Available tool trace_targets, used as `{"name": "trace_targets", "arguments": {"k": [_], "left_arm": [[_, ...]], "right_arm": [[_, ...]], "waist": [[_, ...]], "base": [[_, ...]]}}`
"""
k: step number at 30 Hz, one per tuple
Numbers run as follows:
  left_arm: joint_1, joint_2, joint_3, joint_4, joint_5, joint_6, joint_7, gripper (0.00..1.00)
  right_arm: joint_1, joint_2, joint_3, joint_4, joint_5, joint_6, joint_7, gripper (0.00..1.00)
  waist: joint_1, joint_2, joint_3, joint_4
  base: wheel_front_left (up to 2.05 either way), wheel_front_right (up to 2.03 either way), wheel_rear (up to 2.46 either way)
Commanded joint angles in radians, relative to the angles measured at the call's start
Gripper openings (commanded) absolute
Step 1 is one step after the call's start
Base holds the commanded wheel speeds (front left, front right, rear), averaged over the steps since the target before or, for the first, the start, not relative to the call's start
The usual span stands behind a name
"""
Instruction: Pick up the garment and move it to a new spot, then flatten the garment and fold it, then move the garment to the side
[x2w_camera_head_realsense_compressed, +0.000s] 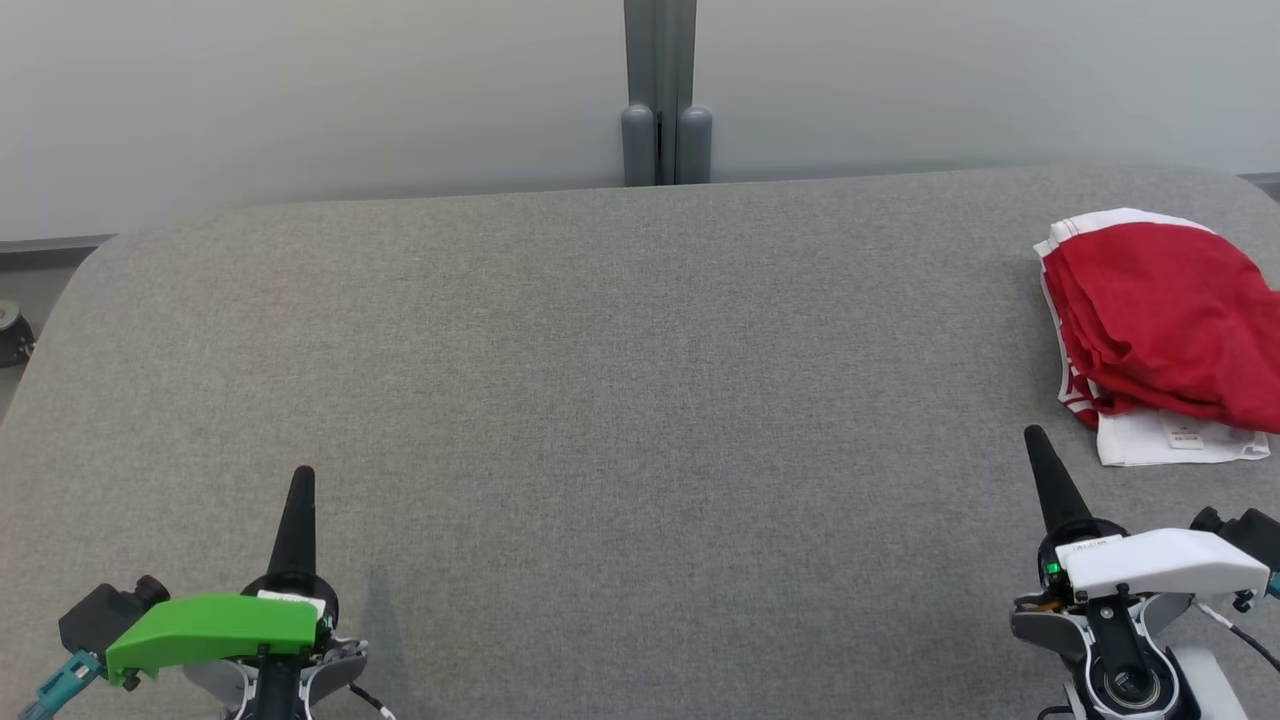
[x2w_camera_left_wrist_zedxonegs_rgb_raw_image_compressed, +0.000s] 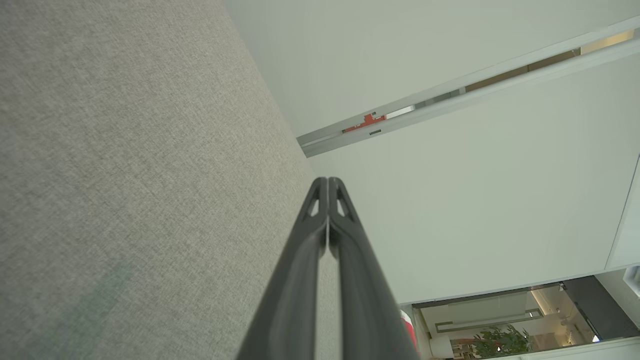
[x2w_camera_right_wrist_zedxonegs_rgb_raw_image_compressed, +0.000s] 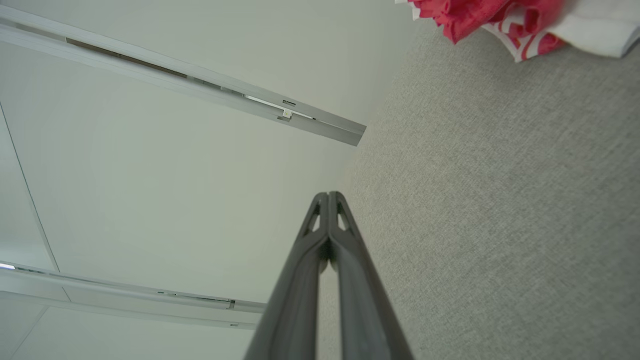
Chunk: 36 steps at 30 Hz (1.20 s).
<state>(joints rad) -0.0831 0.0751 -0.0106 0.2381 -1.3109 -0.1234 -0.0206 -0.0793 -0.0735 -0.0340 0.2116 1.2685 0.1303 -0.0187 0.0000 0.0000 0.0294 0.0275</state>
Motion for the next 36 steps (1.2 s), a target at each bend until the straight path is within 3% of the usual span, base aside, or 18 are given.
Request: {"name": "trace_targets", "arguments": {"k": [1,36], "left_arm": [[-0.025,0.007,0.009,-0.004,-0.024,-0.005,0.006,0.00],[-0.029,0.002,0.074,0.003,-0.257,-0.008,0.086,0.00]], "right_arm": [[-0.019,-0.004,-0.005,-0.003,0.026,0.001,0.008,0.00],[-0.029,0.000,-0.041,0.024,0.289,0.001,0.088,0.00]], "waist": [[0.0000,0.0000,-0.001,-0.001],[0.0000,0.0000,-0.019,-0.020]], "base": [[0.00,0.00,0.00],[0.00,0.00,0.00]]}}
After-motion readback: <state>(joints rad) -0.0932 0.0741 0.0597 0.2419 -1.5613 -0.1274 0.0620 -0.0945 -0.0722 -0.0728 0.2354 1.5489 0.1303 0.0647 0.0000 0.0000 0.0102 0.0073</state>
